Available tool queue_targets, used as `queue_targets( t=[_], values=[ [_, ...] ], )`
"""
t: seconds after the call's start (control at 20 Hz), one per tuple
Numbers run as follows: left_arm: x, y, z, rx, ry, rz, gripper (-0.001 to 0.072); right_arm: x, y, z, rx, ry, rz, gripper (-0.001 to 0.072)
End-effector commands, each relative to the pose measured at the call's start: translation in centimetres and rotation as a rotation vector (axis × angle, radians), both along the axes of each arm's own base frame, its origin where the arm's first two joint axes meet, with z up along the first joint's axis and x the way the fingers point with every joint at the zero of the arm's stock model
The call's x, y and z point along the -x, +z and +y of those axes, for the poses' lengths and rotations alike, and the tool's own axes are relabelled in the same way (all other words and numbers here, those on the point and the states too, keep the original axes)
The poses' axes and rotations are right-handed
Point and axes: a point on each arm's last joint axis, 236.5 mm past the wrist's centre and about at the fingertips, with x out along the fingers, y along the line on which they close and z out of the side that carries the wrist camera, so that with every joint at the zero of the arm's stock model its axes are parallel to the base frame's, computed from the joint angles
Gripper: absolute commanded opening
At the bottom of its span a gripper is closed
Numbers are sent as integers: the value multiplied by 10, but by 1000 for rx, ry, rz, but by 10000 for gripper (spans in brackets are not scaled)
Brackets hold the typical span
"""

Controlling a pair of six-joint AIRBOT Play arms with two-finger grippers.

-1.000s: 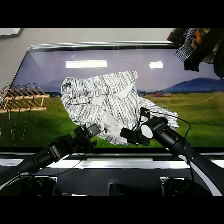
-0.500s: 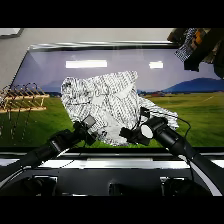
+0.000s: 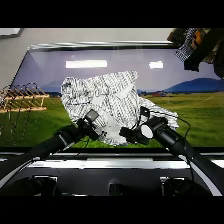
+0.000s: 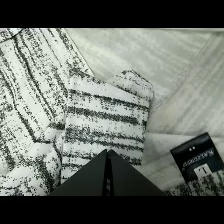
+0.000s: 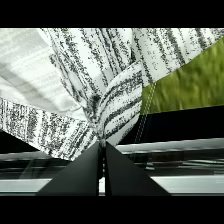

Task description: Fold the clothes and pants, and hang the long-sleeved shirts on hangers.

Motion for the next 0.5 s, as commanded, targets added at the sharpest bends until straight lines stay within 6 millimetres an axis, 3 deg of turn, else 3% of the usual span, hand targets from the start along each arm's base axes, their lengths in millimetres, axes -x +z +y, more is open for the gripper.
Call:
queue_targets(
  t=[0.0, 0.15, 0.3, 0.35, 0.4, 0.45],
  values=[
    [-9, 8, 10, 24, 156, 89, 19, 0, 2, -2, 7, 5, -10, 32],
    [-15, 26, 28, -51, 242, 146, 19, -12, 18, -7, 20, 18, -75, 32],
    [-10, 27, 34, -102, 229, 179, 27, -14, 29, -8, 22, 21, -91, 33],
    [-2, 24, 35, -120, 213, 203, 166, -12, 29, -9, 28, 22, -82, 33],
    [6, 21, 37, -152, 192, 225, 407, -10, 28, -11, 36, 25, -72, 34],
    [15, 18, 37, -181, 176, 250, 568, -8, 28, -12, 43, 26, -65, 35]
  ],
)
